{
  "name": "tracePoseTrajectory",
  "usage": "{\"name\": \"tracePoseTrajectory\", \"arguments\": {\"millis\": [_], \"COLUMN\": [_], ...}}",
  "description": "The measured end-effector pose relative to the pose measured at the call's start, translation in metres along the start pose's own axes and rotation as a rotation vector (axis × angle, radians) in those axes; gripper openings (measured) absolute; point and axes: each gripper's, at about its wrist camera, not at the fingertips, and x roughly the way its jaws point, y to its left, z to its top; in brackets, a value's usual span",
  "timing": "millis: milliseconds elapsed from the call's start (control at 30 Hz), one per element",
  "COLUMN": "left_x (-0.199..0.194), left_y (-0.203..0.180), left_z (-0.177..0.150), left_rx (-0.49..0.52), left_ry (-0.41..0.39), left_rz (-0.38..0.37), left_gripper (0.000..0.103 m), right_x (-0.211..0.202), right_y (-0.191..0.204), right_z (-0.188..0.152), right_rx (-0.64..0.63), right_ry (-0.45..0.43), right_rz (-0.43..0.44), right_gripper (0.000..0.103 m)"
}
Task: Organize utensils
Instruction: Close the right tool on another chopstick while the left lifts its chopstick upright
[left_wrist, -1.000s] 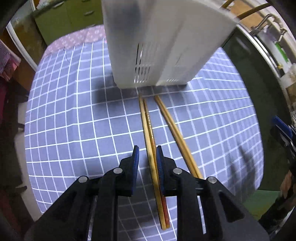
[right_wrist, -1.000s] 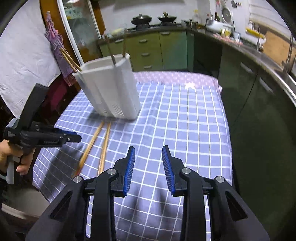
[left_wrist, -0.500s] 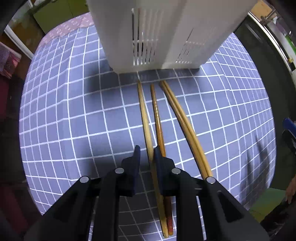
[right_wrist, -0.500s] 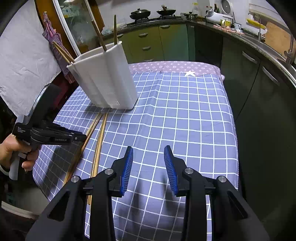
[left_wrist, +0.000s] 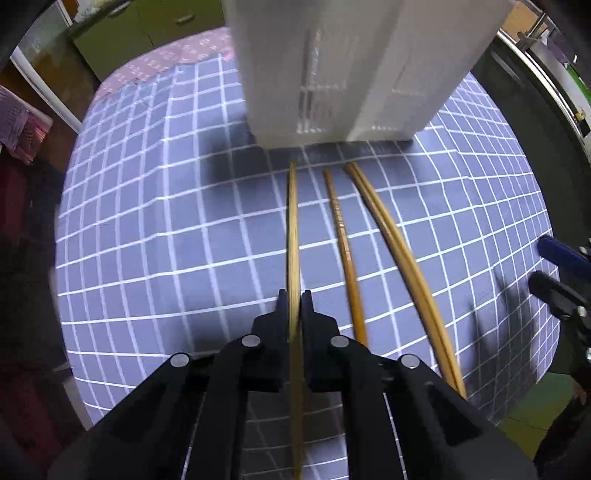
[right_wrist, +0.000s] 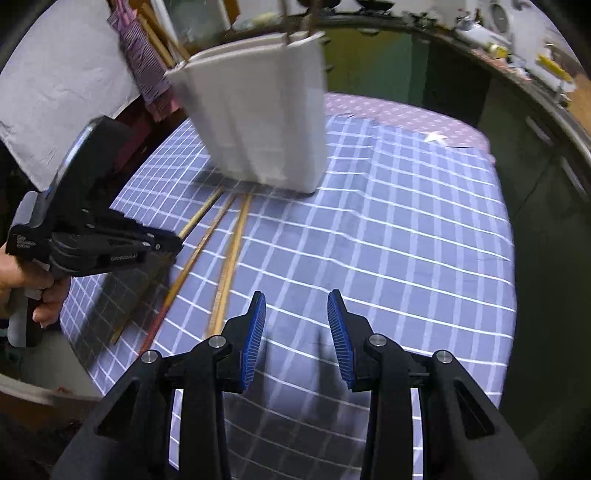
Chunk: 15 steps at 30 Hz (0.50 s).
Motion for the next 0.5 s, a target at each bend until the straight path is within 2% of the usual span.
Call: {"name": "tracePoseTrajectory", "arguments": {"millis": [200,300,500], "left_x": [-0.024,-0.041,-0.068], "left_y": [0.02,0.031,0.029], "left_z": [-0.015,-0.03,-0.037], "left_rx": [-0.01,-0.013,0.001], "left_ry": [-0.082,-0.14,-0.237], "left_rz": [-0.031,-0.046,-0.059], "left_gripper": [0.007,0.007,0.007], "right_x": [0.037,0.053,0.072], "right_y": [0.024,0.031,0.04], "right_z": [0.022,0.03,0.038], "right_rx": [-0.012,-0.026,-0.045], "right_ry": [0.079,0.111,0.145], "right_rz": [0.076,0.049,0.005], "right_gripper": [0.035,0.035,0.035]}}
